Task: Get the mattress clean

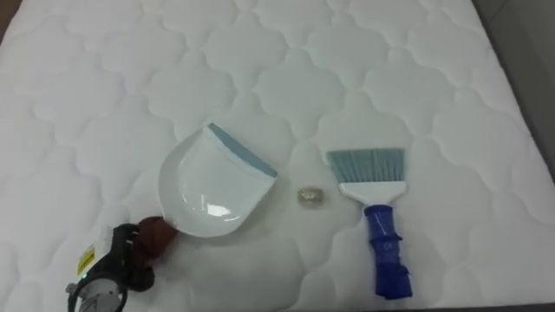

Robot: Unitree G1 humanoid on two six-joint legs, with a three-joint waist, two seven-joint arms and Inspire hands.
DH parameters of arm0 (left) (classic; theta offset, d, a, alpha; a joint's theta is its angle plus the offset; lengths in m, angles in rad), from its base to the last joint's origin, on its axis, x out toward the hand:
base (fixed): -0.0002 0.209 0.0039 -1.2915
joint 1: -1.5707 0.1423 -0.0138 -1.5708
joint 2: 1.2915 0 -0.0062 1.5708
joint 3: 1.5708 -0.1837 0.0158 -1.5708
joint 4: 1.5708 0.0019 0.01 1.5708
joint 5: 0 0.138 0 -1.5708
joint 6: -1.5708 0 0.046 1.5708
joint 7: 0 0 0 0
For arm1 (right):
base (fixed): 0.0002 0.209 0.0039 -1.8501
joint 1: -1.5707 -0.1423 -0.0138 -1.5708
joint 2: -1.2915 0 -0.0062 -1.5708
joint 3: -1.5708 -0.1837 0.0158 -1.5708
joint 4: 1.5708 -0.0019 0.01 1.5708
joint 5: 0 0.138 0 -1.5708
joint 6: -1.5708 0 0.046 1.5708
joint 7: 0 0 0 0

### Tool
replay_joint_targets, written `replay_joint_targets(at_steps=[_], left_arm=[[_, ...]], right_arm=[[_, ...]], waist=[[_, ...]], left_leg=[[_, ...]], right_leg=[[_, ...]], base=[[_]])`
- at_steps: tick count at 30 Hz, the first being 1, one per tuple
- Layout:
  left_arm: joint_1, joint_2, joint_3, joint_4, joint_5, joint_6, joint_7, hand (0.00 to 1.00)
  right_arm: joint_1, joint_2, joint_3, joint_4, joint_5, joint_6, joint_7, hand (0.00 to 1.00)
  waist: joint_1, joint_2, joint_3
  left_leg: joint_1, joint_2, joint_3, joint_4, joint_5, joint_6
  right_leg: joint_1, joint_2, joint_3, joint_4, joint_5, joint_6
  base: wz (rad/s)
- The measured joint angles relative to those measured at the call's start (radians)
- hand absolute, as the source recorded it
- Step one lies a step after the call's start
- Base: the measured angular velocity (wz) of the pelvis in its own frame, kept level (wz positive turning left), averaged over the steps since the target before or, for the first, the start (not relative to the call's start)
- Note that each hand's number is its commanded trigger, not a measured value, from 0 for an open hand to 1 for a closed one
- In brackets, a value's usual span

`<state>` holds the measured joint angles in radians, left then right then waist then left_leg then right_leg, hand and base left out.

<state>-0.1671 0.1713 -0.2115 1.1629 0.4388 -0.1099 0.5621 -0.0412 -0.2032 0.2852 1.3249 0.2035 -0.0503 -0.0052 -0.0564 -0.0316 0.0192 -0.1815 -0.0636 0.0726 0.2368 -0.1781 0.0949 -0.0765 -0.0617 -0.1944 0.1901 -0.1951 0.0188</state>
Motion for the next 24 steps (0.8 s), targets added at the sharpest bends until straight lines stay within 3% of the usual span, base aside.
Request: replay_joint_targets(at_steps=[6, 14, 24], left_arm=[[0.001, -0.015, -0.042, 0.025, 0.0, 0.017, -0.007, 1.0], [0.001, -0.036, -0.042, 0.053, 0.0, 0.017, -0.028, 1.0], [0.0, -0.029, -0.043, 0.053, 0.007, 0.016, -0.029, 1.0]], right_arm=[[-0.005, 0.005, 0.008, 0.002, 0.015, -0.001, 0.001, 0.0], [-0.014, 0.009, 0.008, 0.005, 0.021, -0.003, 0.003, 0.0], [-0.013, 0.009, 0.007, 0.005, 0.029, -0.001, 0.005, 0.0]], waist=[[-0.004, -0.005, 0.0023], [-0.022, -0.004, 0.0024], [-0.025, -0.007, 0.0038]], left_leg=[[0.0, 0.001, 0.004, -0.003, 0.0, 0.0], [0.002, 0.002, 0.009, -0.005, 0.0, 0.0], [0.005, 0.003, 0.02, -0.004, 0.0, 0.0]], right_leg=[[-0.001, -0.005, 0.003, -0.003, 0.0, 0.0], [-0.002, -0.004, 0.007, -0.004, 0.0, 0.0], [-0.002, 0.005, 0.027, -0.003, 0.001, -0.001]], base=[[0.0], [-0.01], [-0.03]])
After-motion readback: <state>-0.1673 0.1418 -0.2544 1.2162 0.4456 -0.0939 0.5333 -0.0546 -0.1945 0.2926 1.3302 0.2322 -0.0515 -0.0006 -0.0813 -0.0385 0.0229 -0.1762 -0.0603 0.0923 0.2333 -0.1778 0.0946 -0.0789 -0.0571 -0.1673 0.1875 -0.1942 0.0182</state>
